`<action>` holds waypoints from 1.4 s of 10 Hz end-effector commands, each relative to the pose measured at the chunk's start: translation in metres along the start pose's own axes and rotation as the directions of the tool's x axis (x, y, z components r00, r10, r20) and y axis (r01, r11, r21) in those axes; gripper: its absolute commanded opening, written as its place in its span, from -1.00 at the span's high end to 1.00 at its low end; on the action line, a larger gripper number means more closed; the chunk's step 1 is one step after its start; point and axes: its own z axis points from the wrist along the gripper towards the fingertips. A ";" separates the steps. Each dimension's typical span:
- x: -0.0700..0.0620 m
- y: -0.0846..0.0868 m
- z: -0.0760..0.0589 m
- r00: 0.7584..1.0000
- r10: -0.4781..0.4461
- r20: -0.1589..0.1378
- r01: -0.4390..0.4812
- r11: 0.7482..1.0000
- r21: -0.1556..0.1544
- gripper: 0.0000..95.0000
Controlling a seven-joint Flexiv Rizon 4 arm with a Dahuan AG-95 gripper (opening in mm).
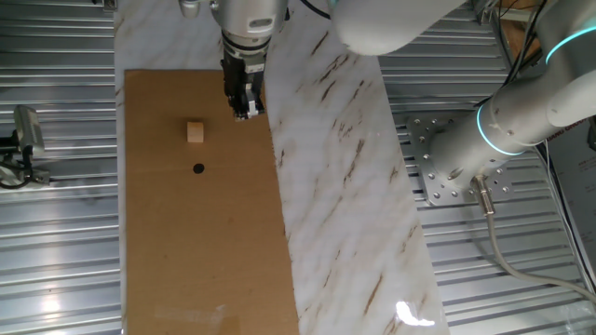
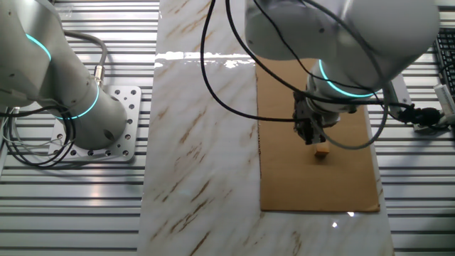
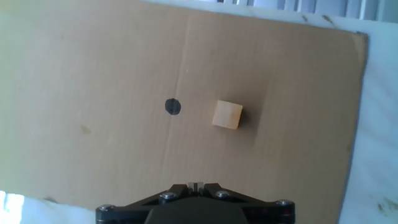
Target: Hold a small block with the gripper and sweep it from left to right on the table
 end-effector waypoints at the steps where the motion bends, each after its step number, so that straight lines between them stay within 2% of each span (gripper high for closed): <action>1: 0.000 0.000 0.000 1.000 -0.004 -0.001 0.004 1.000 0.020 1.00; 3: 0.000 0.000 0.000 1.000 -0.012 -0.008 0.013 0.998 0.054 1.00; 6: 0.000 0.000 0.000 1.000 0.015 -0.009 -0.014 0.997 0.079 1.00; 9: 0.000 0.000 0.000 0.999 0.051 0.010 -0.051 0.995 0.089 1.00; 11: 0.000 0.000 0.000 0.997 0.074 0.037 -0.078 0.989 0.126 1.00; 14: 0.000 0.000 0.000 0.994 0.086 0.070 -0.096 0.982 0.164 1.00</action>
